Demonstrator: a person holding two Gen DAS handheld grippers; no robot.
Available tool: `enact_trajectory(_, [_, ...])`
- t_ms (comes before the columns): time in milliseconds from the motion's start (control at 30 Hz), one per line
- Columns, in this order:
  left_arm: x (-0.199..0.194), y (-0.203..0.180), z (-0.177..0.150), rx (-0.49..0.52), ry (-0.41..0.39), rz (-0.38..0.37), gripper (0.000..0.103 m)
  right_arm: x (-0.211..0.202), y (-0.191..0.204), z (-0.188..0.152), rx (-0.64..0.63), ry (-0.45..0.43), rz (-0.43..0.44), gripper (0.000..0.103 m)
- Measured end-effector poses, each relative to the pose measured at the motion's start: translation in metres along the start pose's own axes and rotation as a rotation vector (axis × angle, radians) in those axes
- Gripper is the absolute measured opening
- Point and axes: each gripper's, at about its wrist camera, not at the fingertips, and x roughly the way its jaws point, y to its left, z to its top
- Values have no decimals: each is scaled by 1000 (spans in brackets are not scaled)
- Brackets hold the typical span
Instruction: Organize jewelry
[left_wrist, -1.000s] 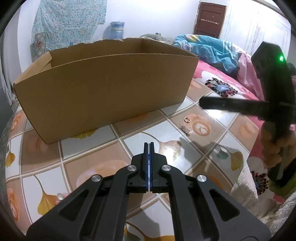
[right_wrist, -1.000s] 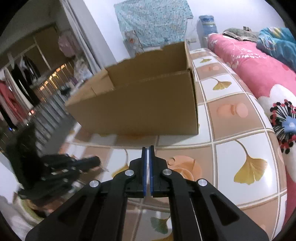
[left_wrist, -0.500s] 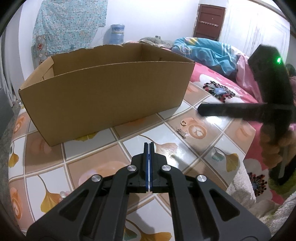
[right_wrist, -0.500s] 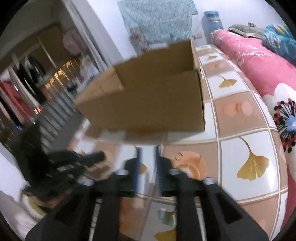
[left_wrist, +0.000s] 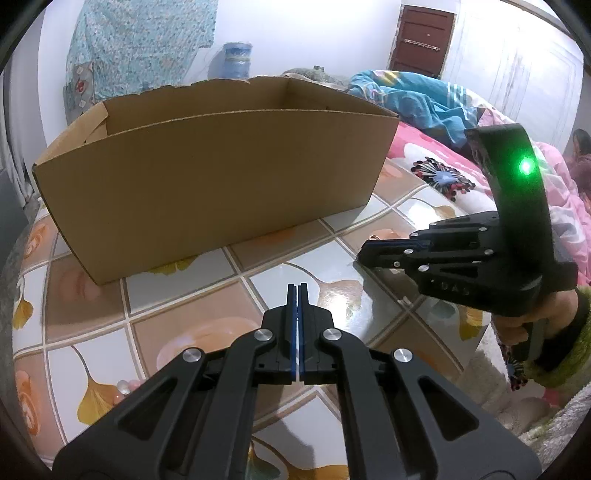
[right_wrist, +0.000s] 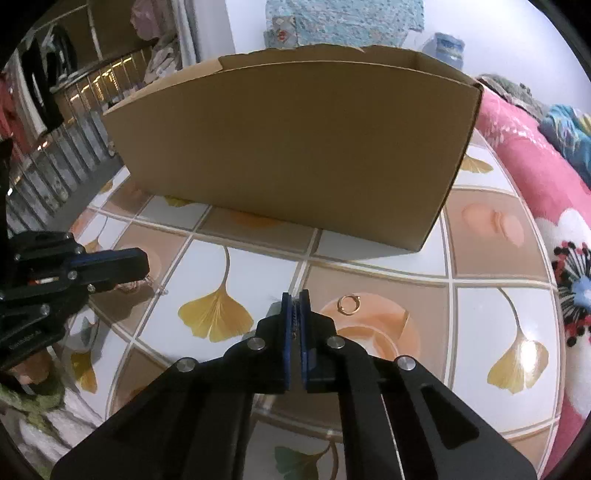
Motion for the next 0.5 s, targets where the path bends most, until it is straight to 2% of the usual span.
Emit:
enact_trajectory(300, [0,6,0,-13,-7,-6,0,-30,-23,3,158,-73,149,3])
enact_trajectory(500, [-7,6,1,-18,-29,-11,0,-53,-27,8,217,-128,245,3])
